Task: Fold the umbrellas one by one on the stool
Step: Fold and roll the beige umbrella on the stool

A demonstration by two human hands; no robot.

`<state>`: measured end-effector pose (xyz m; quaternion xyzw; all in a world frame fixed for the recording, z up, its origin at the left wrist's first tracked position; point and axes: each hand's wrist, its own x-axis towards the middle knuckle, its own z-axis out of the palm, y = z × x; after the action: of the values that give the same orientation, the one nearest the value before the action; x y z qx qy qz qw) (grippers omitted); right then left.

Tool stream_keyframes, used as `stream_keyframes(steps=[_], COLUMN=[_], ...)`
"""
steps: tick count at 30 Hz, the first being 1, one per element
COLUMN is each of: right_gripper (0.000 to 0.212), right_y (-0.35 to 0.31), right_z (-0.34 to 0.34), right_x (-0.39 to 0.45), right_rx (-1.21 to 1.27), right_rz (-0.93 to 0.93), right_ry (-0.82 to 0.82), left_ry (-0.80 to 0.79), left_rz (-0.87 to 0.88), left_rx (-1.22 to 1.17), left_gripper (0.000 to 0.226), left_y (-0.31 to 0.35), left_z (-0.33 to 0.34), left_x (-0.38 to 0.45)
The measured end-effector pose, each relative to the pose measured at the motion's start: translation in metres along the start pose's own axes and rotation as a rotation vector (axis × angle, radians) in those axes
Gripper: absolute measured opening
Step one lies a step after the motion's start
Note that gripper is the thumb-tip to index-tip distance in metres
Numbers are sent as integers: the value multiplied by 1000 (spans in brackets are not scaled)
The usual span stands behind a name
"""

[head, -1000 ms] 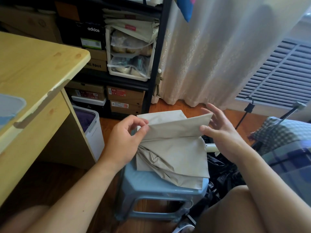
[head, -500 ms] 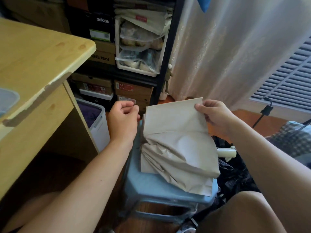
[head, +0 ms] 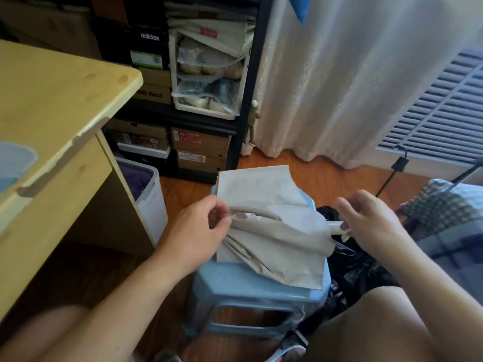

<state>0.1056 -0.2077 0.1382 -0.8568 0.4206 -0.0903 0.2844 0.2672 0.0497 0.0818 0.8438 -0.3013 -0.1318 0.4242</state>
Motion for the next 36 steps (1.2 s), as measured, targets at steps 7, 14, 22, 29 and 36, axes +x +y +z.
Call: stream_keyframes(steps=[7, 14, 22, 29, 36], right_gripper=[28, 25, 15, 18, 16], right_y=[35, 26, 19, 20, 20], right_z=[19, 8, 10, 9, 8], right_x=[-43, -44, -39, -36, -34], right_rx=[415, 659, 761, 827, 897], right_rz=[124, 63, 44, 45, 66], right_ry=[-286, -272, -149, -78, -2], left_ry=[28, -16, 36, 73, 176], left_rz=[133, 195, 179, 172, 149], left_rx=[65, 126, -10, -172, -321], left_gripper=[19, 18, 55, 43, 56], left_y=[10, 12, 9, 13, 22], left_z=[13, 18, 24, 24, 21], left_x=[-15, -24, -25, -24, -26])
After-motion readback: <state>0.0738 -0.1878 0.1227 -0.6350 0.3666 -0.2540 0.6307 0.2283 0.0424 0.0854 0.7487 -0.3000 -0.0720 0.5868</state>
